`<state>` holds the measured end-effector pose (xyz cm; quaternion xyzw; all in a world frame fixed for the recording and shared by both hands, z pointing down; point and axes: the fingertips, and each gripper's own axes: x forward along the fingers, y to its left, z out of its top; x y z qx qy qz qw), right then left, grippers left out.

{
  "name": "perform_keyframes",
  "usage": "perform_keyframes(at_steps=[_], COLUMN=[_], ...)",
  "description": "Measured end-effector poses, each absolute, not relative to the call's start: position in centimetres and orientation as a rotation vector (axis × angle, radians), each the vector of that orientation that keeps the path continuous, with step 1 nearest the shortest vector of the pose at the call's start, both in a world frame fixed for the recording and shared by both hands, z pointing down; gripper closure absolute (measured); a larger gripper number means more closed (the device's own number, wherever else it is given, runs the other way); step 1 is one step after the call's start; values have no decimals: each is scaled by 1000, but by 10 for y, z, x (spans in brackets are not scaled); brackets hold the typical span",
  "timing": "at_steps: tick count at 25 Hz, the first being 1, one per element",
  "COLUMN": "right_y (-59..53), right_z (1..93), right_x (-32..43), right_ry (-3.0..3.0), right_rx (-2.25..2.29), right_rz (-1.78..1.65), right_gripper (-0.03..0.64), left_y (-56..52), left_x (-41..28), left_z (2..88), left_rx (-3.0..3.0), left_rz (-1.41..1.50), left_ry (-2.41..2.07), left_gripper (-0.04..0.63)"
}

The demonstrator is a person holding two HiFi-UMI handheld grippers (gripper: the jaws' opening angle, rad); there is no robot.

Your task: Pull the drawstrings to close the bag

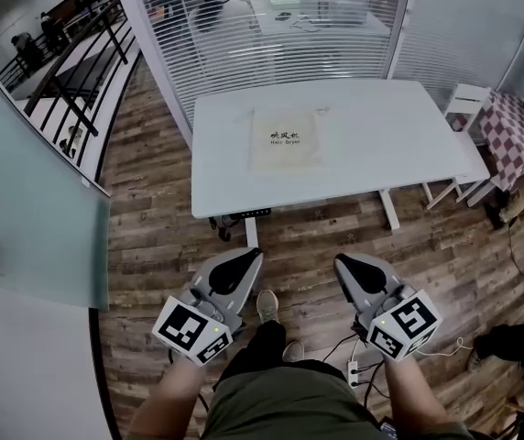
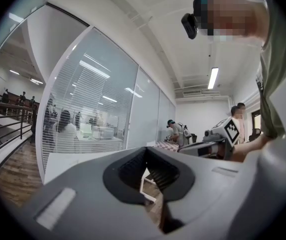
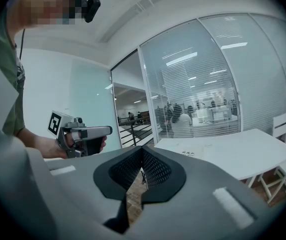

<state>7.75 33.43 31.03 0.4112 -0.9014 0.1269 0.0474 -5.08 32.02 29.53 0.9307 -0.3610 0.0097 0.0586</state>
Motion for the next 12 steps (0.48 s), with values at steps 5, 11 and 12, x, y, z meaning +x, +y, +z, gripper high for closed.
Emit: perform_keyframes(at_steps=[5,11,12], right_y=[299,247,237], right_z=[315,325,326], right_x=[78,69,67], right_ry=[-2740,-2722,-2718], right_rx=[1274,1287,1291], right_rz=[393,403,405], right_gripper=[609,609,609], left_y=[284,226,215], left_x=[-51,-60,-63], left_z=[301,312,314], left_rx=[2822,2819,2817], left_rz=[28,30,29], left_ry=[-1075,-1052,-1048], left_gripper=[591,591,592])
